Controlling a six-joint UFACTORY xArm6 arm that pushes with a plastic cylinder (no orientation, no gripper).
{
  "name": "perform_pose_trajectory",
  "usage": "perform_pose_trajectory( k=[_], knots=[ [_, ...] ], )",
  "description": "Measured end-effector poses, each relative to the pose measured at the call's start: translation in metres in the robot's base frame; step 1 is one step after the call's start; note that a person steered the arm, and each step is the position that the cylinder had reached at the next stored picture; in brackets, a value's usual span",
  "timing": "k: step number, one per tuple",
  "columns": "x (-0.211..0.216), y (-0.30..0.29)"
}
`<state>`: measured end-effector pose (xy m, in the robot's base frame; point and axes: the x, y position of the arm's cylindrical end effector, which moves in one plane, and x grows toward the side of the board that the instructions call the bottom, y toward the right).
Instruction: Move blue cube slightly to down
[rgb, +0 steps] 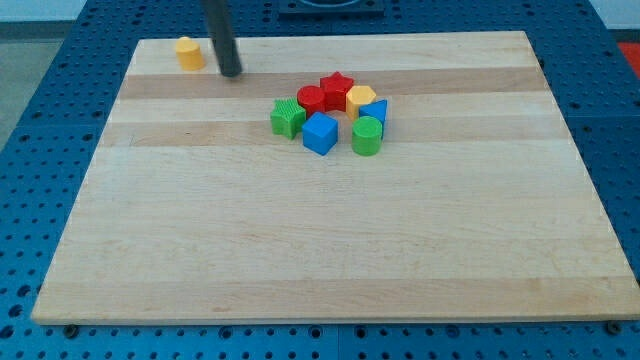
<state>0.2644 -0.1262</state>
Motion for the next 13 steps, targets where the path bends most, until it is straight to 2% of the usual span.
perform_pose_trajectory(
  k=[2, 3, 5, 7, 9, 13],
  knots=[
    [0.000, 0.102],
    [-0.001, 0.116],
    [0.036, 0.115],
    [0.041, 0.115],
    [0.063, 0.115],
    [0.191, 0.124]
  ],
)
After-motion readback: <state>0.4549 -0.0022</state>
